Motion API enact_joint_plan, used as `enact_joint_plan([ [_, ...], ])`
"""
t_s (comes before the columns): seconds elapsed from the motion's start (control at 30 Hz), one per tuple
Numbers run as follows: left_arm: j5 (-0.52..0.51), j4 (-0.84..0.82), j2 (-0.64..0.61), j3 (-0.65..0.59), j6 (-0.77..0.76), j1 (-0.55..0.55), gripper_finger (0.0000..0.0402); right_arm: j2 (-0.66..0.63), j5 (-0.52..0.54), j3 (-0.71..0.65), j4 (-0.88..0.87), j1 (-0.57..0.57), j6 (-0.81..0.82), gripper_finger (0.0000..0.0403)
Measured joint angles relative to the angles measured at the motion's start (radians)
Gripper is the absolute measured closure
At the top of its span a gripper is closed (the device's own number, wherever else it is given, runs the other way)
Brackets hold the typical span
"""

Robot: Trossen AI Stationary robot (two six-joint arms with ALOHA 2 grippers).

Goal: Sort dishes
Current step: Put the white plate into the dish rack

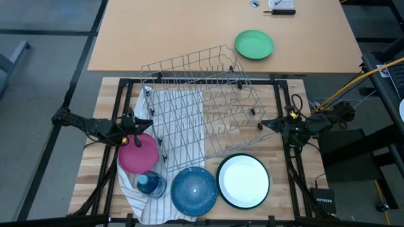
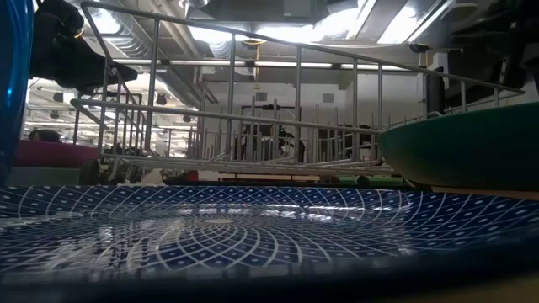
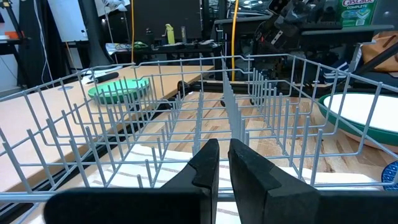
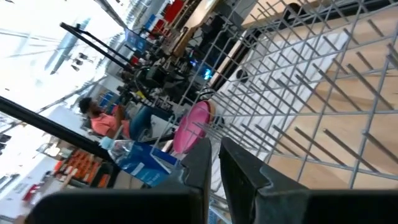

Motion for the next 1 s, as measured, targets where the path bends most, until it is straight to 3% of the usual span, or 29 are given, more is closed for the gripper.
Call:
enact_joint_plan([
  [0.47,0.000,0.000,0.000,0.000,0.000,0.000,0.0373,0.303,0.003,0.000,0.164,0.000,0.103,0.0364],
  [0.8,0.000,0.000,0.000,0.000,0.000,0.000,0.0373,0.456,-0.311,0.000,0.341,0.000,0.026,0.0364],
  [1.0,0.000,0.000,0.000,0.000,0.000,0.000,0.0373,0.502,-0.312,0.000,0.388,0.001,-0.107,0.0364],
])
